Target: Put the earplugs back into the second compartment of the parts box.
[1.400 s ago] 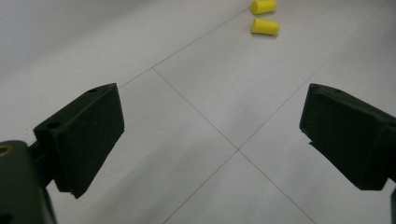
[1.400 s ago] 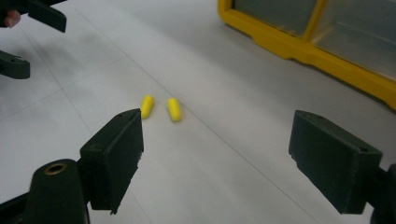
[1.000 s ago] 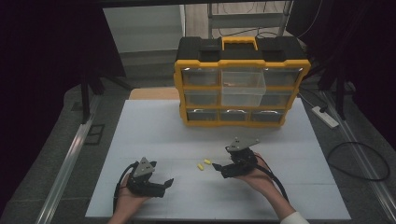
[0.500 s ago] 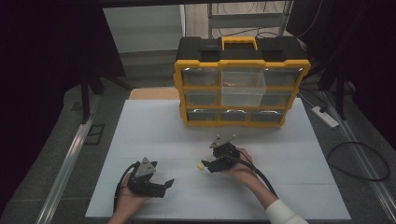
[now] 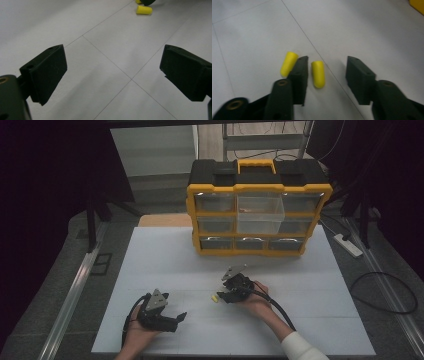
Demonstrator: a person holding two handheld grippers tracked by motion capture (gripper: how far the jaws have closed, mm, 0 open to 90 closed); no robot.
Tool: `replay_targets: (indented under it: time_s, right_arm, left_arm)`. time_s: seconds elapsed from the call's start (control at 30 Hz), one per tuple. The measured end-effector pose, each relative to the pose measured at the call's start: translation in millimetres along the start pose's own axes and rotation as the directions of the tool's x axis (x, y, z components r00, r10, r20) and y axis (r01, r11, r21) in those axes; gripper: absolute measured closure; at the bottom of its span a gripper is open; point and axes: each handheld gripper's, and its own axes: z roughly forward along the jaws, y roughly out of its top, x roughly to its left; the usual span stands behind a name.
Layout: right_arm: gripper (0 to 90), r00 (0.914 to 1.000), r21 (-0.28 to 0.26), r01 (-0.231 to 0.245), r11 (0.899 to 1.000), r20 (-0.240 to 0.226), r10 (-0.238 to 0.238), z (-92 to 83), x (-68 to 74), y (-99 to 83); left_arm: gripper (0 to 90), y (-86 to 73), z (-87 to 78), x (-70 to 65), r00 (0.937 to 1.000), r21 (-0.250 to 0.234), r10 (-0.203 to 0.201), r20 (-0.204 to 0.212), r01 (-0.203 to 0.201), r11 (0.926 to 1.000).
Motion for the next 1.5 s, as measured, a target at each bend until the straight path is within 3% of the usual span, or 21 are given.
replay_targets:
  time_s: [0.07, 0.1, 0.17, 0.37, 0.7, 0.93, 1.2, 1.23, 1.3, 1.37, 1.4, 1.47, 1.5]
  right_arm:
    - [60.2, 1.0, -0.003, 0.002, 1.0, -0.001, -0.002, 0.0, 0.1, -0.3]
    - [69.2, 1.0, -0.005, 0.003, 1.0, -0.009, -0.003, -0.6, 0.0, -0.6]
    - [78.1, 0.9993, -0.005, -0.012, 1.0, -0.035, 0.012, -1.4, -0.5, -0.7]
    - [79.6, 0.9982, -0.032, -0.031, 0.999, -0.051, 0.03, -5.8, -2.6, -0.5]
    - [79.7, 0.9963, -0.168, -0.076, 0.983, -0.052, 0.068, -36.5, -9.5, 5.7]
    - [79.7, 0.993, -0.306, -0.113, 0.945, -0.069, 0.096, -72.9, -10.5, 10.1]
    - [79.7, 0.992, -0.402, -0.124, 0.907, -0.073, 0.104, -107.5, -10.6, 14.6]
    - [79.7, 0.992, -0.402, -0.124, 0.907, -0.073, 0.104, -107.5, -10.6, 14.6]
    - [79.7, 0.9921, -0.437, -0.125, 0.891, -0.069, 0.105, -123.3, -9.9, 18.2]
    - [79.7, 0.9924, -0.449, -0.123, 0.885, -0.062, 0.106, -130.0, -9.5, 19.6]
    - [79.6, 0.9925, -0.465, -0.122, 0.877, -0.051, 0.111, -136.3, -8.8, 20.9]
    - [79.7, 0.9927, -0.466, -0.12, 0.876, -0.047, 0.111, -138.7, -8.7, 21.4]
    - [79.7, 0.9924, -0.493, -0.122, 0.861, -0.048, 0.113, -148.2, -8.3, 22.9]
  left_arm:
    - [7.4, 0.0, 0.0, -0.1, 1.0, 0.0, 0.001, 0.001, -0.001, 1.0]
    - [7.4, 0.0, 0.0, -0.2, 1.0, -0.002, 0.001, 0.0, -0.001, 1.0]
    - [7.5, 0.0, -0.2, -0.2, 1.0, -0.003, 0.003, 0.0, -0.003, 1.0]
    - [7.5, 0.0, -0.1, 0.0, 1.0, -0.001, 0.005, 0.0, -0.005, 1.0]
    - [7.6, 0.1, 0.1, -0.1, 1.0, 0.0, 0.008, -0.002, -0.008, 1.0]
    - [7.6, 0.1, 0.0, 0.1, 1.0, -0.004, 0.007, -0.002, -0.007, 1.0]
    - [7.6, 0.4, 0.4, 0.2, 1.0, -0.007, 0.007, -0.002, -0.008, 0.9999]
    - [7.6, 0.4, 0.4, 0.2, 1.0, -0.007, 0.007, -0.002, -0.008, 0.9999]
    - [7.6, 0.5, 0.7, 0.1, 0.9999, -0.005, 0.01, -0.002, -0.01, 0.9999]
    - [7.6, 0.5, 0.9, -0.2, 0.9999, -0.006, 0.011, -0.003, -0.011, 0.9999]
    - [7.6, 0.5, 0.8, -0.3, 0.9999, -0.007, 0.01, -0.002, -0.01, 0.9999]
    - [7.6, 0.5, 0.8, -0.3, 0.9999, -0.007, 0.01, -0.002, -0.01, 0.9999]
    - [7.6, 0.5, 0.9, -0.2, 0.9999, -0.007, 0.01, -0.003, -0.01, 0.9999]
